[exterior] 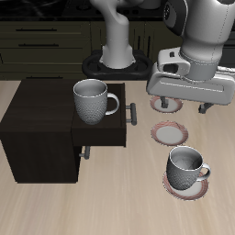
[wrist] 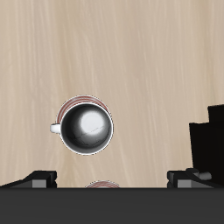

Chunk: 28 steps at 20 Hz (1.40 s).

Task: Place the porcelain mug that is on the plate onto the middle plate relative to the robot

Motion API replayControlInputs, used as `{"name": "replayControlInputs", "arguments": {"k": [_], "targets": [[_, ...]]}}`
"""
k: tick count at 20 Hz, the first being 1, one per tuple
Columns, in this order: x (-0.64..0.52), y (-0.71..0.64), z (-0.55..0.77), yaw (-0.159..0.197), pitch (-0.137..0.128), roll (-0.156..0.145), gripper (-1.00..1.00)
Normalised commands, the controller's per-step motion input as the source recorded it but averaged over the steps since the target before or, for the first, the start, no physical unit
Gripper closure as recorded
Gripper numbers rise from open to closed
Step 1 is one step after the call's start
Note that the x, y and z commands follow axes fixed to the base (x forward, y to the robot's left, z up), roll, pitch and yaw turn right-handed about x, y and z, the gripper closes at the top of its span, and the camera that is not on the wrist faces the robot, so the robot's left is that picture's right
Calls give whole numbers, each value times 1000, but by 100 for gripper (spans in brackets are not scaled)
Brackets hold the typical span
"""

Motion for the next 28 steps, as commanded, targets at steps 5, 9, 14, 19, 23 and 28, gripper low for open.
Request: {"name": "replayControlInputs", "arguments": {"k": [5, 9, 14, 19, 23, 28], "targets": [[-23, -67, -351, -15, -47, 8, -100], [145, -267, -321, -14, -86, -54, -100], [38, -148, -392, -11, -1, -43, -100], [-74, 9, -437, 5, -19, -16, -100], [-228, 111, -581, -6, -20, 25, -100], [-77, 11, -284, -10, -7, 1, -100]]}}
